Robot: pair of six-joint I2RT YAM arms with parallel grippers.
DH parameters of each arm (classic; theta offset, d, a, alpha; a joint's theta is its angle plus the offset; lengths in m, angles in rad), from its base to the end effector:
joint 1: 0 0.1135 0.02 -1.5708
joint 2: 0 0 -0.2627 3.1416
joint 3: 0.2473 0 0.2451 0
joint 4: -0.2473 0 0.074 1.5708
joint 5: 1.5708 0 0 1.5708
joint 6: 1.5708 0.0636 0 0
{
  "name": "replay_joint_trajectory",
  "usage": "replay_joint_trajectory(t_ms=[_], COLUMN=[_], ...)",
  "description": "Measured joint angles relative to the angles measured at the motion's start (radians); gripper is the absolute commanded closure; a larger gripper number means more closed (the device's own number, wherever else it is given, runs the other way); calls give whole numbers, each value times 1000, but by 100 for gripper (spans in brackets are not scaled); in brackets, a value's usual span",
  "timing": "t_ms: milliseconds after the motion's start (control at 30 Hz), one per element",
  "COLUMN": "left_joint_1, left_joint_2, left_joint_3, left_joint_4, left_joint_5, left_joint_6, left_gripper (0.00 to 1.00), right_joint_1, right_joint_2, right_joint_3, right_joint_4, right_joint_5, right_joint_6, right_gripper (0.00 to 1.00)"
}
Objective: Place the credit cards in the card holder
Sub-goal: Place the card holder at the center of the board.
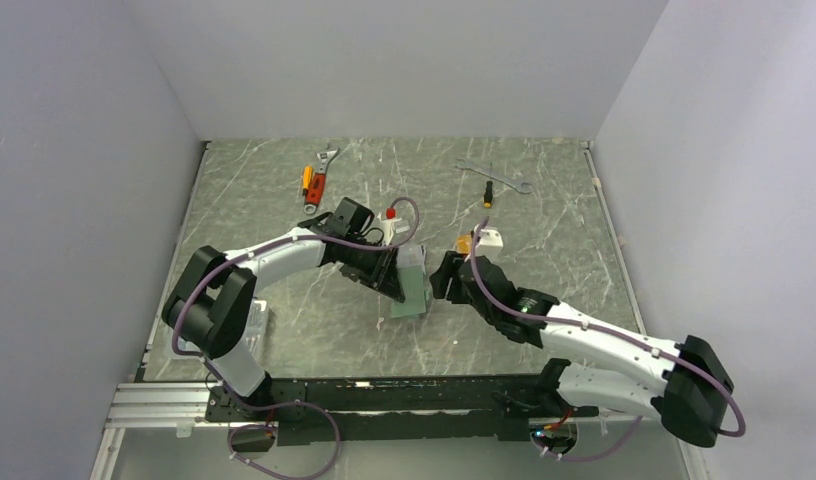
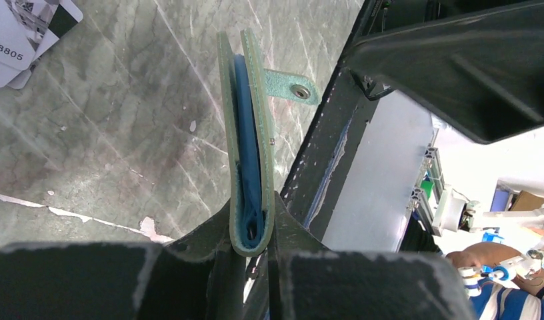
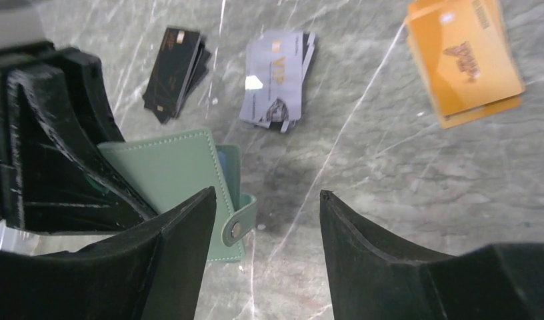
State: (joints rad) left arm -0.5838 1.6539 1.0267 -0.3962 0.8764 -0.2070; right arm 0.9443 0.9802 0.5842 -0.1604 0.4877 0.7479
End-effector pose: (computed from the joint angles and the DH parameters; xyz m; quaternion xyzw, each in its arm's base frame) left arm 0.2477 -0.2222 0.1865 0.2759 0.8349 -0.4713 0.0685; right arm 0.1570 0.1661 0.2266 0.0336 0.8557 0.2130 0.4705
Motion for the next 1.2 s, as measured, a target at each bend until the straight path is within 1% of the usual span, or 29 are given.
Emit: replay_joint_trajectory(t_ms=[67,167,233,300,500,533,567,700,733,833,900,967,1000,1033,1067,1100,1200], left_joint_1=[0,0,0,0,0,0,0,2,2,2,2,2,2,2,2,2,9], left_joint_2=[0,0,0,0,0,0,0,0,0,0,0,0,0,0,0,0,0], left_joint_3=[0,0,0,0,0,0,0,0,0,-1,-7,-14,-18,-20,-22,-23,-24], left_joint_4=[3,4,4,4,13,14,14,15,16,17,18,13,10,4,-2,-11,-43], left_joint_5=[0,0,0,0,9,13,16,19,26,43,46,45,44,41,35,29,-12], left_joint_6=[4,7,7,7,6,6,6,6,6,12,22,37,47,55,63,72,100], left_gripper=[100,100,100,100,100,100,100,99,97,82,71,52,34,22,15,11,7], right_joint_1=[-28,-35,-35,-35,-43,-45,-47,-53,-53,-56,-56,-55,-56,-57,-58,-58,-58], right_joint_2=[40,82,90,94,153,161,171,189,187,177,166,156,151,146,144,143,140], right_joint_3=[0,0,0,0,0,0,0,-5,-11,-36,-50,-63,-72,-85,-98,-112,-150], right_joint_4=[14,38,54,69,83,82,82,81,82,83,84,88,88,89,87,85,80], right_joint_5=[-73,-159,-205,-232,-254,-253,-253,-242,-232,-217,-217,-219,-219,-221,-226,-231,-251], right_joint_6=[2,2,1,1,7,9,11,20,24,31,38,45,47,48,49,50,61], right_gripper=[37,34,34,36,55,59,65,83,87,100,100,100,100,100,100,100,100])
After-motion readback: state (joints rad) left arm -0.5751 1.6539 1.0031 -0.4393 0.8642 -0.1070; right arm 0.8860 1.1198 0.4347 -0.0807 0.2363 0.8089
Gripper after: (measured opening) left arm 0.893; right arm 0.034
